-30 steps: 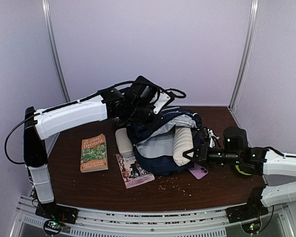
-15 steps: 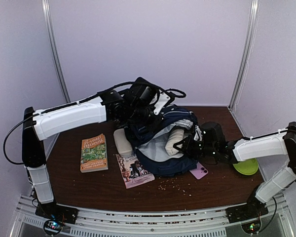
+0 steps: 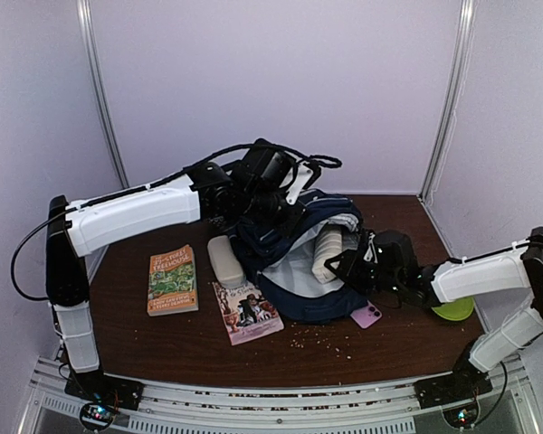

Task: Pack the student bag
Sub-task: Place the stationery in the student bag.

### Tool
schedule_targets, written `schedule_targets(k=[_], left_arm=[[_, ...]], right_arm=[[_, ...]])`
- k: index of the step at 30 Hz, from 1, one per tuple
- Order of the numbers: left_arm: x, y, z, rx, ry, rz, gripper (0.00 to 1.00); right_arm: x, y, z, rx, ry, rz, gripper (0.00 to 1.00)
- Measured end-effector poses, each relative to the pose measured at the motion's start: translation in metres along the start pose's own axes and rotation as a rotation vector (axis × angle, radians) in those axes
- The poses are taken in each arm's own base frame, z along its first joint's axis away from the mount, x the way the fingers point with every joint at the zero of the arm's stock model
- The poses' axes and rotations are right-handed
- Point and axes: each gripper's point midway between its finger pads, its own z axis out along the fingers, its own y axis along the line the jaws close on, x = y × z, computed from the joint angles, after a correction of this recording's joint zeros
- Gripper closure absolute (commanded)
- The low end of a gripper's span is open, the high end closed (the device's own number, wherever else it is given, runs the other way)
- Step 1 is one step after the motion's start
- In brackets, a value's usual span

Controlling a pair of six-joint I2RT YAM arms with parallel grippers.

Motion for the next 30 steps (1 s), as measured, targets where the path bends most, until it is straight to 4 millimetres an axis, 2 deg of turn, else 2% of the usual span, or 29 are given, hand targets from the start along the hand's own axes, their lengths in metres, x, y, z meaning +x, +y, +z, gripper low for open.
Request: schedule_targets(k=[2, 9, 15, 19, 22, 27, 30], left_arm=[[-0.003, -0.002, 0.005, 0.0, -0.001, -0.025, 1.0], [-0.003, -0.007, 0.02, -0.007, 0.011, -0.093, 1.0], [-0.007, -0.005, 0.024, -0.028, 0.003, -0.142, 1.0], [-0.006, -0.004, 0.025, -0.032, 0.003, -0.167, 1.0], [-0.006, -0.004, 0.025, -0.032, 0.004, -0.181, 1.0], [-0.006, -0.003, 0.026, -0.039, 0.003, -0.196, 1.0], [-0.006, -0.002, 0.026, -0.047, 0.001, -0.196, 1.0]], right_arm=[[0.001, -0.004, -0.01, -0.009, -0.029, 0.013, 0.32], [0.014, -0.007, -0.024, -0.016, -0.094, 0.008, 0.15], [0.019, -0.004, -0.028, -0.017, -0.182, 0.026, 0.13], [0.02, -0.004, -0.02, 0.007, -0.221, 0.041, 0.17], [0.019, -0.005, -0.01, 0.034, -0.25, 0.069, 0.27], [0.021, -0.011, -0.006, 0.056, -0.277, 0.094, 0.75], [0.022, -0.006, -0.006, 0.042, -0.278, 0.087, 0.9]])
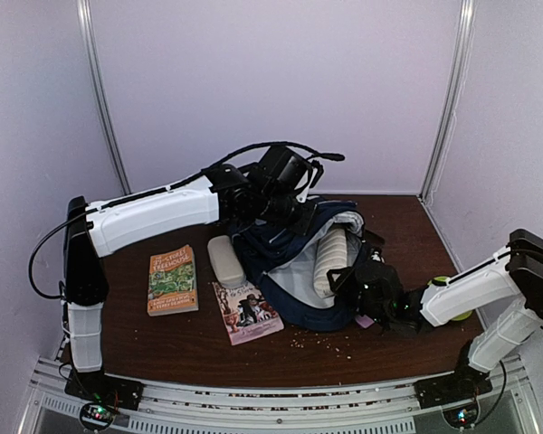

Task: Pack the student bag
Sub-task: Place the stationery in the student bag.

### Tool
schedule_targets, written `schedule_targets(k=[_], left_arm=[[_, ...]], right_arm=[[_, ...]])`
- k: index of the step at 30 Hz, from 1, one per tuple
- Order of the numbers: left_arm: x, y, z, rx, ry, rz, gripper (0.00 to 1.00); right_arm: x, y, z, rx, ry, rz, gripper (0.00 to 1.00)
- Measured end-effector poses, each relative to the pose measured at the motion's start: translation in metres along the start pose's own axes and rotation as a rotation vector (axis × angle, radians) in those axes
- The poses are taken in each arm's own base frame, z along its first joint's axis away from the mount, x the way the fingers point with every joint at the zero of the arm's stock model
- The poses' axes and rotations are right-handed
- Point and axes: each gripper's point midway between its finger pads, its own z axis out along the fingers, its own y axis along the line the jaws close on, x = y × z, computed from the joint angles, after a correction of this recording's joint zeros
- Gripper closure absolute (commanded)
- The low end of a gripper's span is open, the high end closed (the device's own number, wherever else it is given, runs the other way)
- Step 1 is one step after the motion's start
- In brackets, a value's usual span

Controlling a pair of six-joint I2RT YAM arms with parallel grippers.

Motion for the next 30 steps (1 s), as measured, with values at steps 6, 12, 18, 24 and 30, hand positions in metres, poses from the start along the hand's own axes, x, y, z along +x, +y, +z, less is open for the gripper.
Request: schedule_targets(k=[6, 12, 18, 24, 30], left_arm=[[-0.003, 0.001, 0.0, -0.008, -0.014, -0.001, 1.0], [-0.01, 0.004, -0.006, -0.02, -0.044, -0.005, 1.0], [-0.011, 0.006, -0.015, -0.019, -0.056, -0.006, 1.0], [-0.01, 0.006, -0.017, -0.013, -0.059, -0.011, 1.0], [-0.002, 0.004, -0.014, 0.0, -0.044, -0.014, 1.0]], right_arm=[[-0.008, 0.031, -0.02, -0.119, 0.046, -0.054, 1.0], [-0.016, 0.053, -0.036, -0.244, 0.145, -0.089, 1.0], [-0.005, 0.058, -0.02, -0.236, 0.293, -0.132, 1.0], [-0.002, 0.049, 0.003, -0.196, 0.306, -0.093, 1.0], [-0.014, 0.019, 0.026, -0.121, 0.198, -0.029, 1.0]])
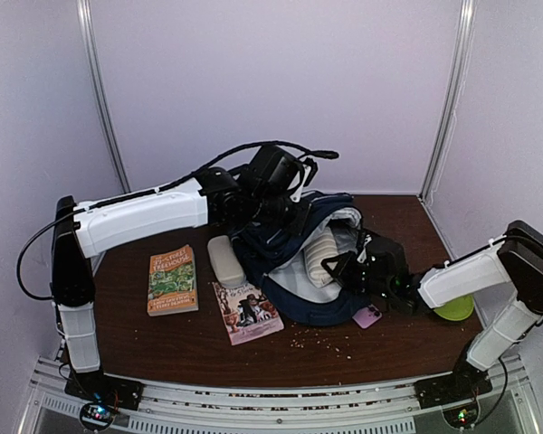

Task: Pack the student bag
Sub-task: Place the stationery in the student bag.

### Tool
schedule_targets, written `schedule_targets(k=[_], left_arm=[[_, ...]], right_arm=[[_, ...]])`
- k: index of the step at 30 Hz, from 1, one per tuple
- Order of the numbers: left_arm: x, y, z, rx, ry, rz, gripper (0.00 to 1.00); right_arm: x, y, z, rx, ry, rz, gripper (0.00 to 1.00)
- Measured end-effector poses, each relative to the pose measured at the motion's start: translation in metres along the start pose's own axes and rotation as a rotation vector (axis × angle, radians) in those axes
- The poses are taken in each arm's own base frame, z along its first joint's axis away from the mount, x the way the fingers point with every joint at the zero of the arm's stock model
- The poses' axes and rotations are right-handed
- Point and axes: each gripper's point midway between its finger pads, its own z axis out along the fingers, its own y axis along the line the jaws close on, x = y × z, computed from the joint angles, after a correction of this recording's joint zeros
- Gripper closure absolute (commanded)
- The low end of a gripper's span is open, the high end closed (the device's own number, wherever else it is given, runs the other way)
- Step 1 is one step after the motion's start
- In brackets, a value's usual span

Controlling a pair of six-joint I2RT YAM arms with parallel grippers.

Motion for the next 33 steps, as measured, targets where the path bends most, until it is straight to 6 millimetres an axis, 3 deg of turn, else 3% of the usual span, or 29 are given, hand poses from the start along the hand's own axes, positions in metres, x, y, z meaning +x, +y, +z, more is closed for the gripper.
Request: schedule_targets(k=[5, 7, 13, 18, 22, 28, 33], left_arm=[[0.002, -0.001, 0.001, 0.003, -0.002, -0.001, 1.0], [0.003, -0.001, 0.002, 0.003, -0.001, 0.0, 1.0], [0.003, -0.001, 0.002, 0.003, -0.002, 0.0, 1.0], [0.002, -0.001, 0.002, 0.001, -0.004, 0.0, 1.0], [0.002, -0.001, 0.002, 0.001, -0.004, 0.0, 1.0], [0.003, -0.001, 0.002, 0.003, -0.001, 0.001, 1.0], [0.005, -0.003, 0.002, 0.01, 0.009, 0.002, 1.0]], right_arm=[[-0.017, -0.013, 0.008, 0.023, -0.086, 0.028, 0.53], [-0.021, -0.014, 0.009, 0.02, -0.097, 0.032, 0.41], [-0.025, -0.003, -0.009, 0.0, -0.097, 0.023, 0.3], [-0.017, 0.014, -0.035, 0.008, -0.071, -0.014, 0.29], [0.003, 0.009, -0.043, 0.058, -0.02, -0.036, 0.33], [0.028, -0.016, -0.038, 0.159, 0.037, -0.042, 0.53], [0.03, -0.036, -0.027, 0.229, 0.015, -0.024, 0.75]])
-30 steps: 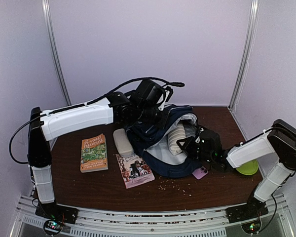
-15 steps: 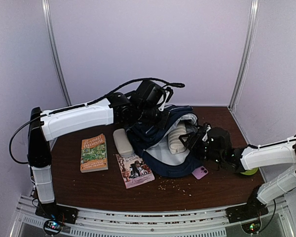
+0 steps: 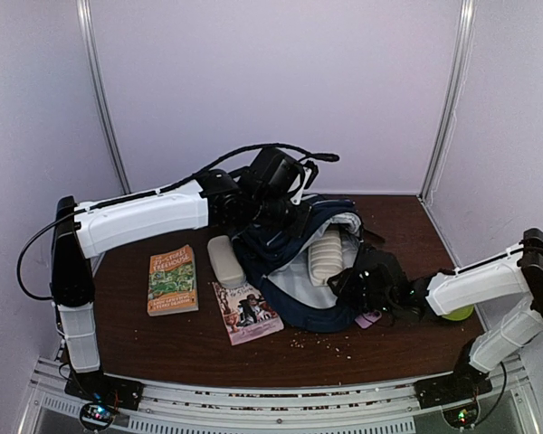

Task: Pack the student bag
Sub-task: Place the stationery in the student bag.

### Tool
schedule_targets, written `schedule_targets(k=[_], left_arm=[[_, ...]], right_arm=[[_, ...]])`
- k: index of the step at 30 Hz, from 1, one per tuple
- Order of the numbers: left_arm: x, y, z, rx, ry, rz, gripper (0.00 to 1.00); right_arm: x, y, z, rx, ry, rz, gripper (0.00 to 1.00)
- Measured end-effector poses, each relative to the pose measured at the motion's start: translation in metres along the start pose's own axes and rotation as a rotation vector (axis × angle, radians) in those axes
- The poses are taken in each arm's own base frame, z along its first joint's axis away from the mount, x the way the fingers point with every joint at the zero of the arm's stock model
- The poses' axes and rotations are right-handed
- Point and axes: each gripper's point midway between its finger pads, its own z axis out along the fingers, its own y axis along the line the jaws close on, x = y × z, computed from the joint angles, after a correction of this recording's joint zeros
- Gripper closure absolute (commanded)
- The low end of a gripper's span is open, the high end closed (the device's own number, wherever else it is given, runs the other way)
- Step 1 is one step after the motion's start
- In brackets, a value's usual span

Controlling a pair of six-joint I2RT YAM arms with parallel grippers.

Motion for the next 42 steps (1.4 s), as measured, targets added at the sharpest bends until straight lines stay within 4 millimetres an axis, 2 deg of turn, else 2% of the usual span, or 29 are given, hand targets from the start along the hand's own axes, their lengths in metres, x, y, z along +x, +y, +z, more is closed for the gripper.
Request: schedule_targets(k=[5, 13, 16, 18, 22, 25, 27, 33, 38, 42], left_arm=[[0.001, -0.001, 0.001, 0.004, 0.002, 0.0, 1.0], [0.007, -0.002, 0.002, 0.022, 0.002, -0.009, 1.0], [0.007, -0.003, 0.003, 0.027, -0.004, -0.013, 1.0], [0.008, -0.003, 0.004, 0.027, -0.003, -0.014, 1.0], [0.009, -0.003, 0.004, 0.026, -0.002, -0.013, 1.0], [0.009, -0.002, 0.004, 0.024, 0.001, -0.013, 1.0], [0.009, -0.001, 0.004, 0.022, 0.001, -0.013, 1.0], [0.007, 0.006, 0.005, 0.01, -0.001, -0.021, 0.8], [0.004, 0.008, 0.005, 0.007, -0.012, -0.028, 0.34], [-0.002, 0.016, -0.003, -0.023, -0.025, -0.029, 0.09]], right_arm=[[-0.015, 0.004, 0.013, 0.01, -0.048, 0.024, 0.86], [-0.069, 0.008, 0.02, 0.022, -0.186, 0.064, 0.88], [-0.086, 0.005, 0.03, 0.038, -0.221, 0.078, 0.8], [-0.09, 0.004, 0.04, 0.05, -0.224, 0.078, 0.72], [-0.088, 0.003, 0.059, 0.056, -0.196, 0.066, 0.56], [-0.087, 0.005, 0.056, 0.04, -0.178, 0.044, 0.46], [-0.087, 0.01, 0.045, 0.016, -0.167, 0.02, 0.42], [-0.093, 0.035, -0.019, -0.09, -0.153, -0.044, 0.39], [-0.085, 0.028, -0.073, -0.089, -0.136, -0.115, 0.39], [-0.081, 0.013, -0.113, -0.081, -0.156, -0.157, 0.39]])
